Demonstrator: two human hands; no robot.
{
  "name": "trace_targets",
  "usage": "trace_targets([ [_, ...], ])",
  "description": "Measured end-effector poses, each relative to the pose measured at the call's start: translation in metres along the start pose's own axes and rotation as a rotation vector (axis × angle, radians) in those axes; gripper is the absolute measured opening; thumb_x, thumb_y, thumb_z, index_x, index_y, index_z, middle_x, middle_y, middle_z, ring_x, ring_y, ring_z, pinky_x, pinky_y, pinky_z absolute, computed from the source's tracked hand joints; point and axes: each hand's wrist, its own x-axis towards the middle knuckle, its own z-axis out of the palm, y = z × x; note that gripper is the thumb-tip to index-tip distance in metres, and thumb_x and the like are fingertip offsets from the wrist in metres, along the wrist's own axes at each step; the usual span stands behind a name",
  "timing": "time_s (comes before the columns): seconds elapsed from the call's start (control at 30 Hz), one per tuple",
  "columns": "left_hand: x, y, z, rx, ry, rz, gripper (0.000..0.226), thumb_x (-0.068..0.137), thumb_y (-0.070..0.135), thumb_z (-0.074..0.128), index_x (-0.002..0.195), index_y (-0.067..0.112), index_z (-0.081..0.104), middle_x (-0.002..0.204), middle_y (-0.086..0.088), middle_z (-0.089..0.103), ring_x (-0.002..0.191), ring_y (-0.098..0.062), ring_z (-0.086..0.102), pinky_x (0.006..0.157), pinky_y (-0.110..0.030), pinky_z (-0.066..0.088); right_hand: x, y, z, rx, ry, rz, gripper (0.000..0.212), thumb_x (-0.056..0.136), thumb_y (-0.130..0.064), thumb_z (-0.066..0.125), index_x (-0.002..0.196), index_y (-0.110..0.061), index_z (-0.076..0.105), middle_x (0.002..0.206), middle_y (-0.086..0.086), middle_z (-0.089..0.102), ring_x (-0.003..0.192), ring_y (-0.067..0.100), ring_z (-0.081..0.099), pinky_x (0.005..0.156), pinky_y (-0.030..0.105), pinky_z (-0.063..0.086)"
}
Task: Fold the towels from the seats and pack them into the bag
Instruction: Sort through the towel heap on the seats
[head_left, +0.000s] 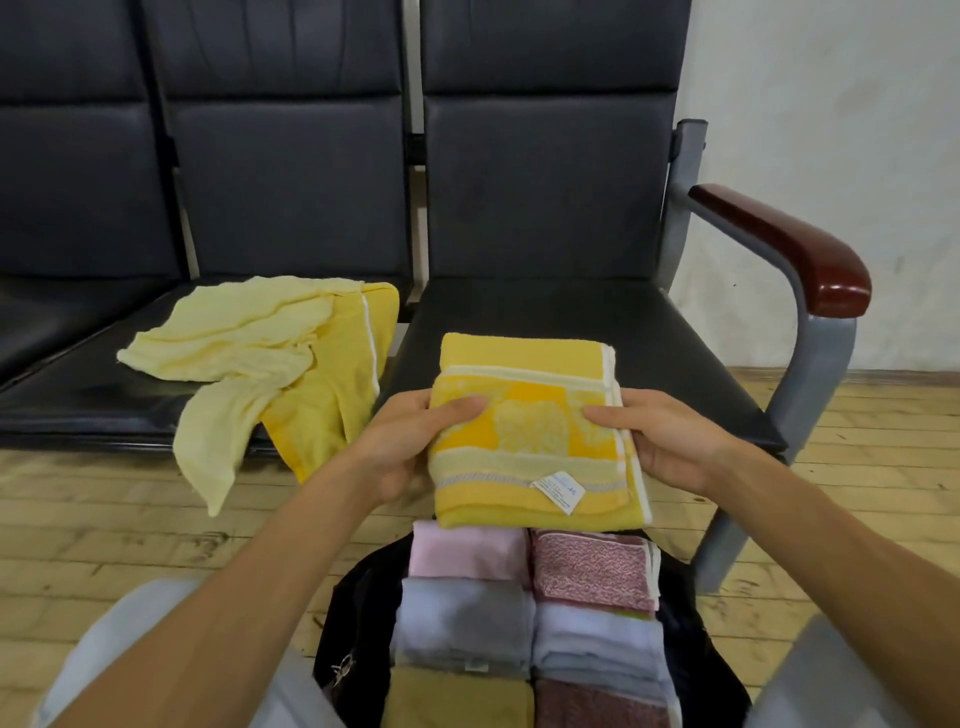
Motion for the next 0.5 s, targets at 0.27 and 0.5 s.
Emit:
trace_targets([
  [0.27,0.002,0.000,0.002,-0.058,-0.119,0.039,0.036,0.086,0.024,0.063,0.121,0.020,0.063,0.115,-0.002,0.071,0.104,-0.020,0.068,0.083,-0.033,0.059,-0.005,0.000,-0.018,0.102,-0.087,-0.068,0.038,0.096,-0.006,0.050,0.132,-0.015,0.055,0.124,0.013,0.067,0.109,0.032,0.067,0.081,0.042,0.060],
  [0.5,0.009,-0.006,0.003,-0.170,-0.227,0.079,0.041,0.095,0.008,0.052,0.127,0.034,0.056,0.121,0.000,0.068,0.099,-0.022,0.067,0.078,-0.034,0.058,-0.003,0.000,-0.027,0.190,-0.061,-0.126,0.033,0.093,0.002,0.049,0.123,-0.006,0.061,0.115,0.016,0.070,0.096,0.028,0.072,0.074,0.034,0.061],
])
